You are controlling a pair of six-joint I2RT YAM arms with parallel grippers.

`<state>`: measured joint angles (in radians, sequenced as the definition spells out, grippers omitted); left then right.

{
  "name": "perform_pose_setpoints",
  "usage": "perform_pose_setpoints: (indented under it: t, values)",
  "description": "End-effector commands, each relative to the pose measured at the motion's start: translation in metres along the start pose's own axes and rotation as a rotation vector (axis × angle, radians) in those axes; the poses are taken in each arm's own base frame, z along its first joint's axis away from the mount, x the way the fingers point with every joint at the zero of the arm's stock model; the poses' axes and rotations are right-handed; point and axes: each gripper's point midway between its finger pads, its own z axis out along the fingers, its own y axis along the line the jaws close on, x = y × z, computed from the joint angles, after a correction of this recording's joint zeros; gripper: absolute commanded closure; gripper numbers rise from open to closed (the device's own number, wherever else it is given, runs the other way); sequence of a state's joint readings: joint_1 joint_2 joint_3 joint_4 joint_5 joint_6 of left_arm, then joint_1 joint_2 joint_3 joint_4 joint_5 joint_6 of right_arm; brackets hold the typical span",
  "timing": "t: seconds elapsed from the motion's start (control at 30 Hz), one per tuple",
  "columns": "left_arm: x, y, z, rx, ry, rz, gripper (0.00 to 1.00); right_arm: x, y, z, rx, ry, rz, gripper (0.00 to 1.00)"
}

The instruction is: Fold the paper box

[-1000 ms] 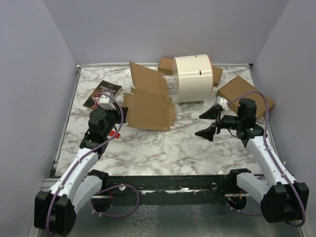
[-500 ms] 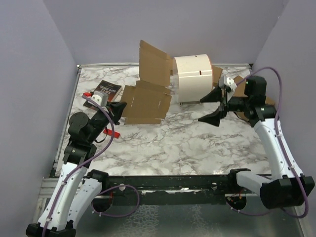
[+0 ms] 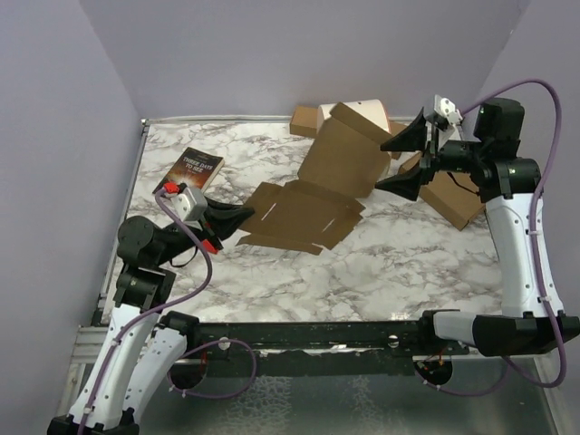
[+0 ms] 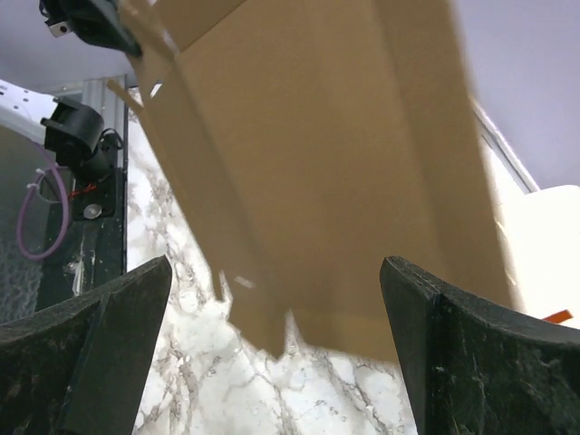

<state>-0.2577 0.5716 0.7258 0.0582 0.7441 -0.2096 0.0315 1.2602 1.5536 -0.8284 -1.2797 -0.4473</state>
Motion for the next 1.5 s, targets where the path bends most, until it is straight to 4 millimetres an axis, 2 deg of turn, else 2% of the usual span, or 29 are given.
perform_pose_setpoints:
  t: [0.0,0.13,0.27,0.43,0.57,0.73,1.1,1.23,1.4,1.47]
  values:
    - [-0.004,-0.032,0.004,0.219,-0.021,0.018,1.00,-0.007,-0.008,-0.008,0.049,0.021,0.011,0.01]
    - [0.001,-0.029,0.007,0.228,-0.008,0.026,1.00,-0.019,-0.016,-0.022,0.153,0.048,-0.043,0.01]
    - [0.002,-0.030,0.007,0.246,-0.002,0.041,1.00,-0.024,-0.010,-0.032,0.183,0.049,-0.079,0.01]
    - [0.008,-0.029,0.008,0.262,0.018,0.062,1.00,-0.007,-0.009,-0.027,0.141,0.056,-0.029,0.01]
    - [0.012,-0.026,0.009,0.255,0.035,0.067,1.00,0.005,0.003,-0.021,0.042,0.027,0.022,0.00]
    - [0.013,-0.026,0.009,0.257,0.038,0.069,1.00,0.017,0.009,-0.018,0.004,0.017,0.048,0.04]
    - [0.012,-0.022,0.011,0.242,0.041,0.087,1.00,0.026,0.020,-0.016,-0.055,-0.001,0.058,0.31]
    - [0.013,-0.019,0.012,0.232,0.042,0.088,1.00,0.030,0.021,-0.015,-0.060,0.001,0.067,0.50]
    - [0.013,-0.015,0.013,0.209,0.043,0.085,1.00,0.034,0.023,-0.015,-0.059,0.005,0.068,0.66]
    - [0.014,-0.013,0.013,0.196,0.043,0.082,1.00,0.035,0.022,-0.016,-0.052,0.010,0.071,0.80]
